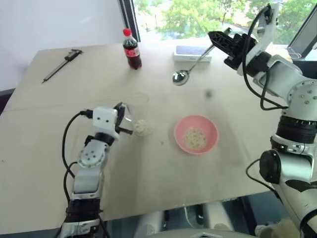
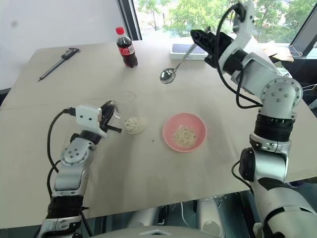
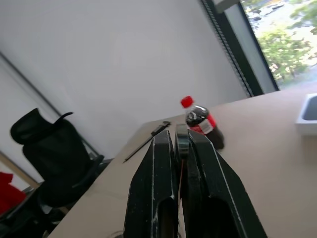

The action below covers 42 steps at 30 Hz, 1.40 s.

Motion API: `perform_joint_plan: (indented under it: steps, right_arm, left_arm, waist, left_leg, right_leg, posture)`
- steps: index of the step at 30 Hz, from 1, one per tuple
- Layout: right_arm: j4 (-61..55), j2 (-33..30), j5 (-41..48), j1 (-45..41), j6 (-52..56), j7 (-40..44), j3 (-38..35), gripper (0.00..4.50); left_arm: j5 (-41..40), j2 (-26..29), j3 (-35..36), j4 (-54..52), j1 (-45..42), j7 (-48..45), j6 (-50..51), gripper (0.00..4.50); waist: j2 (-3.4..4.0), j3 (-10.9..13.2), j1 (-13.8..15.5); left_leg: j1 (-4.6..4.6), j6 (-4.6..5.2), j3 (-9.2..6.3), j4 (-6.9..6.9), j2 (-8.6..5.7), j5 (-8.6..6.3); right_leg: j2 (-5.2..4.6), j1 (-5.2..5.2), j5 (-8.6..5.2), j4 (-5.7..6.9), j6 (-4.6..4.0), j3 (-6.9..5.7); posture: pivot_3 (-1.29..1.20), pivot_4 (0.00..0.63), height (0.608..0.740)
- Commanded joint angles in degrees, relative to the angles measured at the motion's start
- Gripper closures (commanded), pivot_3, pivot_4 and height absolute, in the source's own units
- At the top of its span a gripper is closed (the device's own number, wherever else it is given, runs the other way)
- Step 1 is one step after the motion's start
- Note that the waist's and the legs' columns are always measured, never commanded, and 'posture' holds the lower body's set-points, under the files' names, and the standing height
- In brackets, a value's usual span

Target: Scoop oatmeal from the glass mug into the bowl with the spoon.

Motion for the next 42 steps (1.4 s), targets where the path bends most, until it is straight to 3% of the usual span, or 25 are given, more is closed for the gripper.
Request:
perform_joint_plan:
  steps: [1,6,12,19,28,32,42]
  right_arm:
    - [-2.9,1.7,1.7,-3.2,0.2,3.1,1.9,4.5]
    - [-2.7,2.9,-0.7,-3.2,0.3,6.4,5.4,4.5]
    - [-4.5,-3.3,-13.5,-0.1,-2.9,17.1,17.0,4.5]
    - [-4.0,-3.4,-22.6,2.1,-7.4,23.7,22.6,4.5]
    - [-1.1,-3.9,-39.0,6.0,-21.7,32.2,31.3,4.5]
    - [-1.6,-1.9,-37.8,7.9,-19.0,32.7,29.5,4.5]
    - [-1.1,6.5,-25.3,4.0,1.5,21.3,12.8,4.5]
  left_arm:
    - [3.2,1.6,-2.3,0.9,-3.5,-0.8,-5.2,4.44]
    - [6.2,2.8,-5.0,5.1,-7.8,-1.9,-10.2,4.44]
    - [5.2,2.3,-6.4,10.0,-12.7,-4.1,-14.1,4.44]
    - [5.2,1.5,-7.7,12.9,-15.4,-5.7,-16.3,4.44]
    - [4.6,0.8,-8.5,13.7,-16.9,-8.3,-17.0,4.44]
    - [4.5,0.9,-8.4,13.9,-17.2,-8.6,-17.0,4.44]
    - [4.9,0.3,-9.0,15.0,-17.3,-8.5,-17.8,4.44]
  waist:
    - [0.0,0.0,0.0]
    - [0.0,0.0,0.0]
    - [-0.03,0.0,-0.1]
    - [-0.03,0.0,-0.2]
    - [-0.03,0.0,-0.1]
    - [-0.03,0.0,-0.2]
    - [-0.03,0.0,-0.1]
  left_leg:
    - [0.0,0.0,0.0,0.0,0.0,0.0]
    - [-0.02,0.0,0.03,0.02,-0.03,0.0]
    - [-0.13,0.0,0.05,0.03,-0.07,0.0]
    - [-0.14,-0.01,0.06,0.04,-0.06,0.01]
    - [-0.13,-0.04,0.06,0.1,-0.08,0.02]
    - [-0.14,-0.05,0.05,0.1,-0.08,0.03]
    - [-0.13,-0.12,0.01,0.1,-0.07,0.07]
  right_leg:
    - [0.0,0.0,0.0,0.01,0.0,0.0]
    - [0.0,-0.04,0.0,0.08,0.0,0.04]
    - [-0.01,-0.16,0.0,0.17,0.0,0.03]
    - [-0.01,-0.2,0.0,0.11,0.0,0.06]
    - [0.0,-0.2,0.0,0.12,0.01,0.05]
    - [-0.01,-0.21,0.0,0.11,0.0,0.06]
    - [-0.02,-0.22,0.0,0.21,0.0,0.06]
  posture:
    - [0.0,0.15,0.74]
    - [0.0,0.15,0.74]
    - [0.0,0.15,0.74]
    - [0.0,0.15,0.74]
    - [0.0,0.15,0.74]
    - [0.0,0.15,0.74]
    - [0.0,0.15,0.74]
